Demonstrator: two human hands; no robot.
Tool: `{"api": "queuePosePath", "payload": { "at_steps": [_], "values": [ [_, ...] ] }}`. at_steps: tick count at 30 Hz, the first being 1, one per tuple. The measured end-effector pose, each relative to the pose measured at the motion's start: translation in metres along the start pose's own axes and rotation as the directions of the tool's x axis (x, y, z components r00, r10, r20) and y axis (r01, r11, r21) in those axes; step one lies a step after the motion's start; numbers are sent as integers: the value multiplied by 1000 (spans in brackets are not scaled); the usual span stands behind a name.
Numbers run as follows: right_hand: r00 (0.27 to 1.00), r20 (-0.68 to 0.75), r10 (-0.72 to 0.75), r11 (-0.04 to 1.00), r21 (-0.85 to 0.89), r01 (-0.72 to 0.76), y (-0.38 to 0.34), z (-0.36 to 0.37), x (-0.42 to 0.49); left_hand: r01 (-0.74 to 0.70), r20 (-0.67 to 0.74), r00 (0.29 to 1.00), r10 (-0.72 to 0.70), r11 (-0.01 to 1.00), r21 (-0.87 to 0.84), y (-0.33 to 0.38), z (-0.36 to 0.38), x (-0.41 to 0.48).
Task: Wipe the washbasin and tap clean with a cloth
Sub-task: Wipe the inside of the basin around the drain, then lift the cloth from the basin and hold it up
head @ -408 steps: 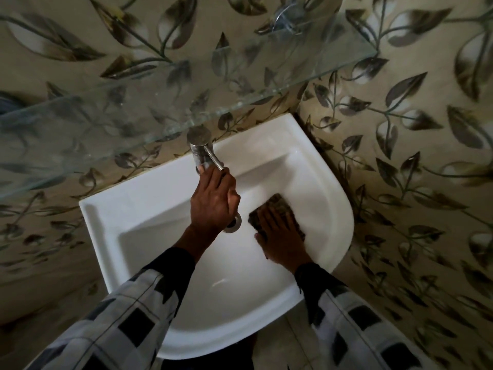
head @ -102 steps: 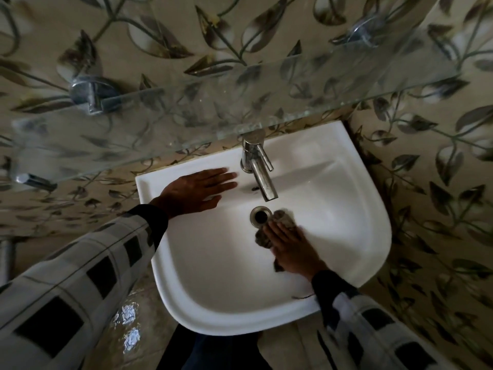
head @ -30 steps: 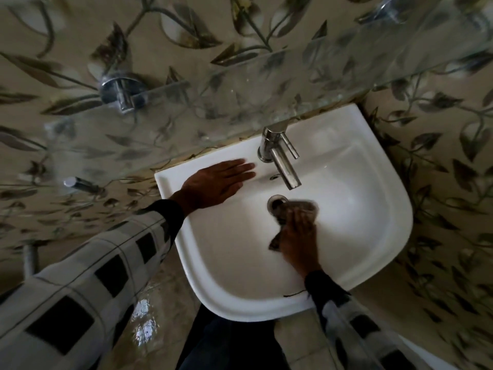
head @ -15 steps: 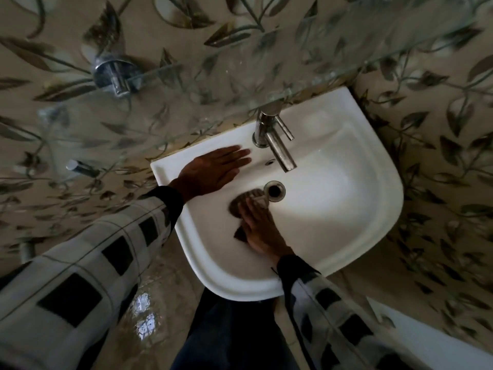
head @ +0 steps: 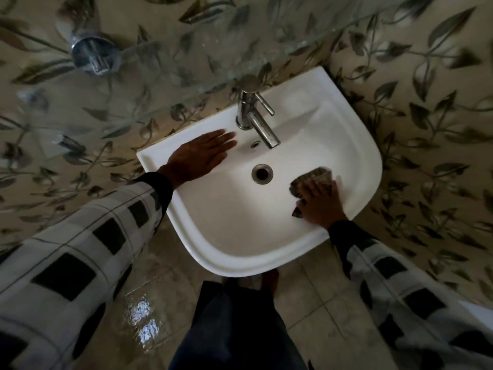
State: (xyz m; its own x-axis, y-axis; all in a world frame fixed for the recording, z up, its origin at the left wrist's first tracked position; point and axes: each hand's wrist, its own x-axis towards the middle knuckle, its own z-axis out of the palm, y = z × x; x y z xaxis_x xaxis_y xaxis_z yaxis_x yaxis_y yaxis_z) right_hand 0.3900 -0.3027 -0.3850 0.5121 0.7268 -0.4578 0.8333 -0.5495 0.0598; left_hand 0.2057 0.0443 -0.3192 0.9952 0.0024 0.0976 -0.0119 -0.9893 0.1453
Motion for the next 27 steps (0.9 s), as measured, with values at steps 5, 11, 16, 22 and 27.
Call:
{"api": "queuePosePath", "payload": {
  "at_steps": [5, 11, 16, 22, 27],
  "values": [
    [990, 115, -82, 985, 159, 63, -67, -11, -28, 32, 12, 999, -32, 999, -29, 2, -3, 1],
    [993, -11, 119, 759, 645, -84, -115, -47, -27, 43, -93, 995, -46, 999, -33, 15, -5, 4],
    [988, 103, 115, -399, 916, -49, -107, -84, -21, 183, -366, 895, -257, 957, -224, 65, -19, 11],
    [992, 17, 123, -856, 508, 97, -81, -112, -62, 457, 335, 709, -620, 44, -888, 126, -45, 21],
    [996, -44, 83, -878, 470, 94, -83, -142, -82, 593, 650, 715, -256, -270, -758, 156, -69, 19]
  ]
}}
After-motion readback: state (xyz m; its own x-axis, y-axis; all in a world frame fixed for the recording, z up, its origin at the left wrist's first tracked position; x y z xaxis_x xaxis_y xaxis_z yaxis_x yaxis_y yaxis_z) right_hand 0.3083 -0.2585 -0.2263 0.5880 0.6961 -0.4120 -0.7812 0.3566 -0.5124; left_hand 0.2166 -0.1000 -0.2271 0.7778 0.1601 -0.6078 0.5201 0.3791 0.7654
